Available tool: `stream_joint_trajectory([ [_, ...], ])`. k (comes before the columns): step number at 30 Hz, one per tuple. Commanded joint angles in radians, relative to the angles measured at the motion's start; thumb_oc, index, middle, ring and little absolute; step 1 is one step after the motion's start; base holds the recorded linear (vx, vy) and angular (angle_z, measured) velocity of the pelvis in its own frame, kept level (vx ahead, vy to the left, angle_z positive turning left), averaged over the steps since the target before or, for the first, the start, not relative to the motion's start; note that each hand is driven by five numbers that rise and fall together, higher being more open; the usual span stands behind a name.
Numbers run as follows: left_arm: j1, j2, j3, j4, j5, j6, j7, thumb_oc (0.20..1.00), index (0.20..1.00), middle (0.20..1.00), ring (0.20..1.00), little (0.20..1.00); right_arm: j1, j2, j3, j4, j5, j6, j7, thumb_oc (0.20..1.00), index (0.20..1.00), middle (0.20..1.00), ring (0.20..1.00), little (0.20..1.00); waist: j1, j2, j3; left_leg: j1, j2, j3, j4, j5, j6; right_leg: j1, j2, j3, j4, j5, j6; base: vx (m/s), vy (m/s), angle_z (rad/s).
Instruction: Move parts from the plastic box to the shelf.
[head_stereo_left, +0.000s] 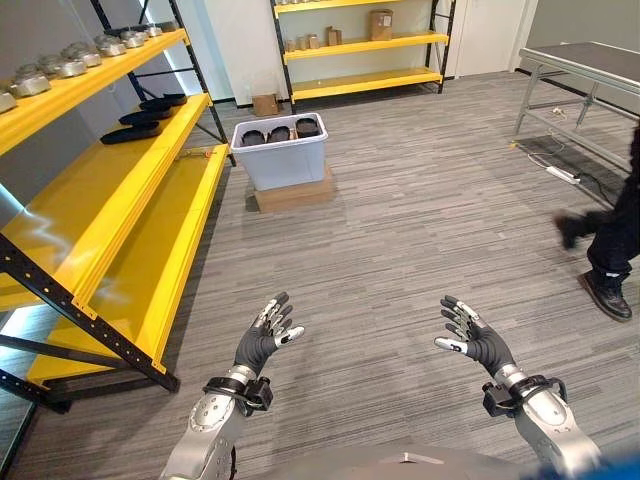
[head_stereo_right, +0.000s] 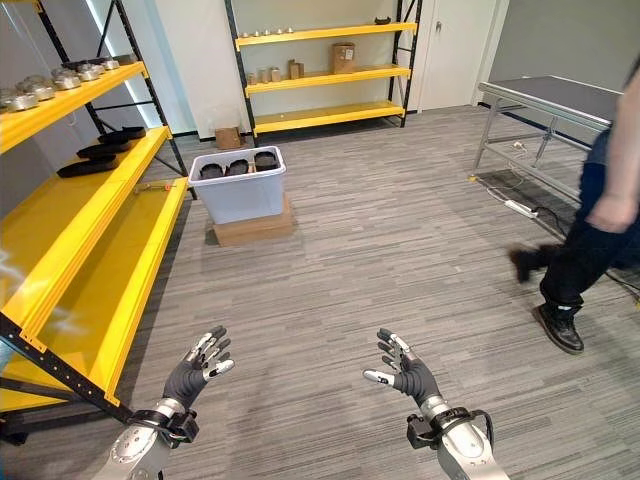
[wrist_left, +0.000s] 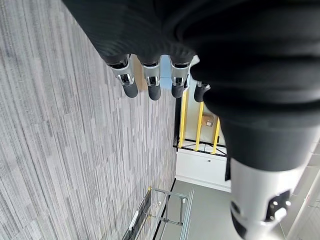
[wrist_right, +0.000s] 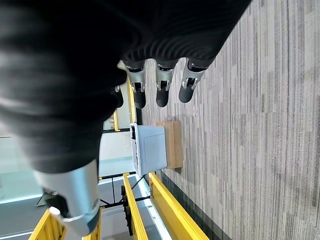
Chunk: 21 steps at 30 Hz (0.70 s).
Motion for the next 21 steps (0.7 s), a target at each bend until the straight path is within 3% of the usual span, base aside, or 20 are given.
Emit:
stream_joint_trajectory([
  [1,-0.011,0.050,0.034,-0.043,0.006,-0.050,-0.010,1.000,1.000,1.000,1.000,1.000,-0.033,-0.011,0.009,-0.020,0.015,-0.046,0.009,1.000,1.000,1.000,1.000,1.000,0.013,-0.081,-0.013,-0.060,0.064,-0.031,0.049,-0.025,-0.036,-0.023,-0.070,0.010,-0.011,0.051,0.045,0.00,0.000,0.00],
  [21,-0.005,0.054,0.031,-0.051,0.008,-0.045,-0.012,1.000,1.000,1.000,1.000,1.000,-0.038,-0.010,0.018,-0.025,0.021,-0.040,0.015,1.000,1.000,1.000,1.000,1.000,0.019,-0.083,-0.012,-0.055,0.060,-0.037,0.046,-0.028,-0.032,-0.021,-0.072,0.018,-0.014,0.054,0.047,0.00,0.000,0.00],
])
